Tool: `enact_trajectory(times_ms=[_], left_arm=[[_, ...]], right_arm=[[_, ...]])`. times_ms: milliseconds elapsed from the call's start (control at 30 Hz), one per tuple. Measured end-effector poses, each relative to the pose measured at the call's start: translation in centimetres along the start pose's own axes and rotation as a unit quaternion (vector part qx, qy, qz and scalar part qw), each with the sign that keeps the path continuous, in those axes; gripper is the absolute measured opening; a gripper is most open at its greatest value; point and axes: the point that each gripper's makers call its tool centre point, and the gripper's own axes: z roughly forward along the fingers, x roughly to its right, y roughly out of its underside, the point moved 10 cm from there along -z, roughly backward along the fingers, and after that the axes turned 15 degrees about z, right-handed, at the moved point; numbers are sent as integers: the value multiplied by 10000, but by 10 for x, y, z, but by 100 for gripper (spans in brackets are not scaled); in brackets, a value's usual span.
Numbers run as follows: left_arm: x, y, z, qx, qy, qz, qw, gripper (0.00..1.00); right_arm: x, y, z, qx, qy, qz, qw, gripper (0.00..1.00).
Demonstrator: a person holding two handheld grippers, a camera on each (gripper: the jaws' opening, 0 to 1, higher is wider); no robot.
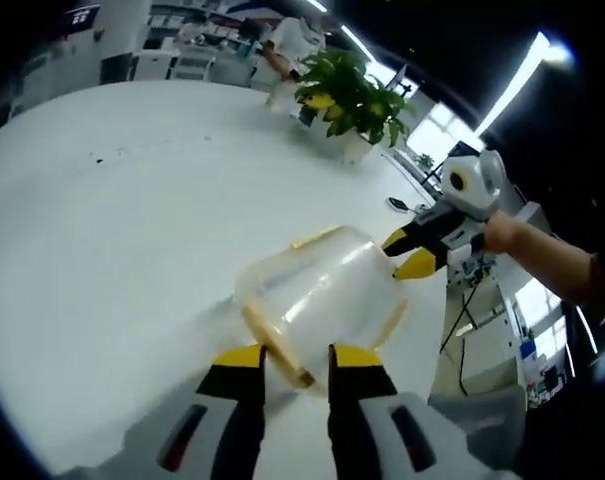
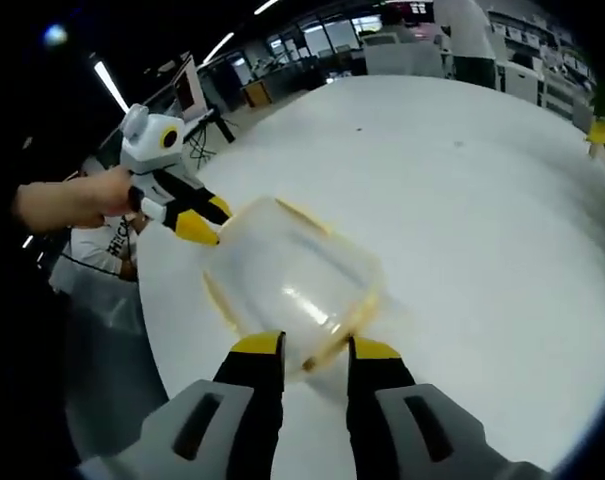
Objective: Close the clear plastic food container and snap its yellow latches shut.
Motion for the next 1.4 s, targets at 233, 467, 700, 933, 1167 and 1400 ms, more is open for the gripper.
enact_trajectory(times_ms=[233,467,700,933,1167,1400], left_arm=[[-9,19,-24,37,-234,-115,9997,17],[-3,23,-29,-21,-386,-209,9990,18],[1,17,-30,-75,-640,389,9972,20],[7,10,-34,-208,-1077,1175,9870,20],[13,-7,-35,95,-1028,1985,9746,21],[23,-16,-21,145,-639,2455,9672,23]], right_arm=[[-23,0,16,250,29,199,9995,19],[-24,-4,17,301,27,-14,9995,20],[-27,-8,14,267,174,-454,9985,22],[-32,-12,14,224,321,-1128,9928,24],[-35,-14,12,181,520,-1890,9804,24],[-52,-25,16,363,78,-2241,9739,28]])
